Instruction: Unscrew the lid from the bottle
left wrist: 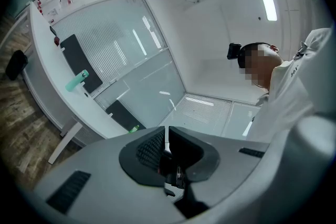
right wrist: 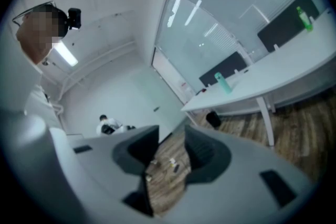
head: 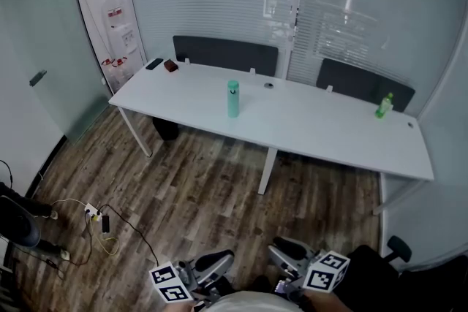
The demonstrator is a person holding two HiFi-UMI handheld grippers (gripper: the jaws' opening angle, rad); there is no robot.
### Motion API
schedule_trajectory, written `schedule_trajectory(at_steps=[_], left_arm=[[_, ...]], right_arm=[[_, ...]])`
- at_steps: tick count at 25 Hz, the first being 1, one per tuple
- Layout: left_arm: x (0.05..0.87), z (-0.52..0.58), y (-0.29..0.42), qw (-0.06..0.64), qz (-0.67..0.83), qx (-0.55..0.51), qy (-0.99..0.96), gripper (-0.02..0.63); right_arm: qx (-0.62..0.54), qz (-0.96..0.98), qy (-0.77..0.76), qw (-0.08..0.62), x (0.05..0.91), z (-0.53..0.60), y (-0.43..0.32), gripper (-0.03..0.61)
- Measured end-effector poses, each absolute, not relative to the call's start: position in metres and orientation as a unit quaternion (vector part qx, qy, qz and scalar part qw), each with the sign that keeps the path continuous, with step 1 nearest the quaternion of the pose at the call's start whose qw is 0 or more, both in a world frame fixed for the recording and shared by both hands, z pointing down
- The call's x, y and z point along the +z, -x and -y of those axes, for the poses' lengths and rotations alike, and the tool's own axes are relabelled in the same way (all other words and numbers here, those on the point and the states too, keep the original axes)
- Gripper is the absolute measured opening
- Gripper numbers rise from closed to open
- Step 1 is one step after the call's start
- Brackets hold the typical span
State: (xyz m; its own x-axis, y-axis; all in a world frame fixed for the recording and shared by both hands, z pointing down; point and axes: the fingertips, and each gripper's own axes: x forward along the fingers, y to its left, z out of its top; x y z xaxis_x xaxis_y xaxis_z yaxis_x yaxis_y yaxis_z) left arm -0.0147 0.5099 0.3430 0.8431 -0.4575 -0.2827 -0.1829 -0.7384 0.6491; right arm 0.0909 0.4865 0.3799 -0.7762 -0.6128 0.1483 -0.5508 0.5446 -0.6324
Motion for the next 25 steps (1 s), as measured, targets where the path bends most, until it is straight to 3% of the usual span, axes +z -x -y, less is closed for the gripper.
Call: schedule_trajectory(at_steps=[19, 25], left_arm=[[0.361, -0.492, 0.091, 0.330, 0.175, -0.205, -0.905, 0.025], [0.367, -0.484, 0.106, 0.334, 0.180, -0.194, -0.905, 0.069]], right_arm=[[-0.358, -0.864, 0.352, 0.043, 0.394, -0.472, -0.022, 0.147], [-0.360, -0.861, 0.357, 0.046, 0.396, -0.466, -0.006, 0.147]])
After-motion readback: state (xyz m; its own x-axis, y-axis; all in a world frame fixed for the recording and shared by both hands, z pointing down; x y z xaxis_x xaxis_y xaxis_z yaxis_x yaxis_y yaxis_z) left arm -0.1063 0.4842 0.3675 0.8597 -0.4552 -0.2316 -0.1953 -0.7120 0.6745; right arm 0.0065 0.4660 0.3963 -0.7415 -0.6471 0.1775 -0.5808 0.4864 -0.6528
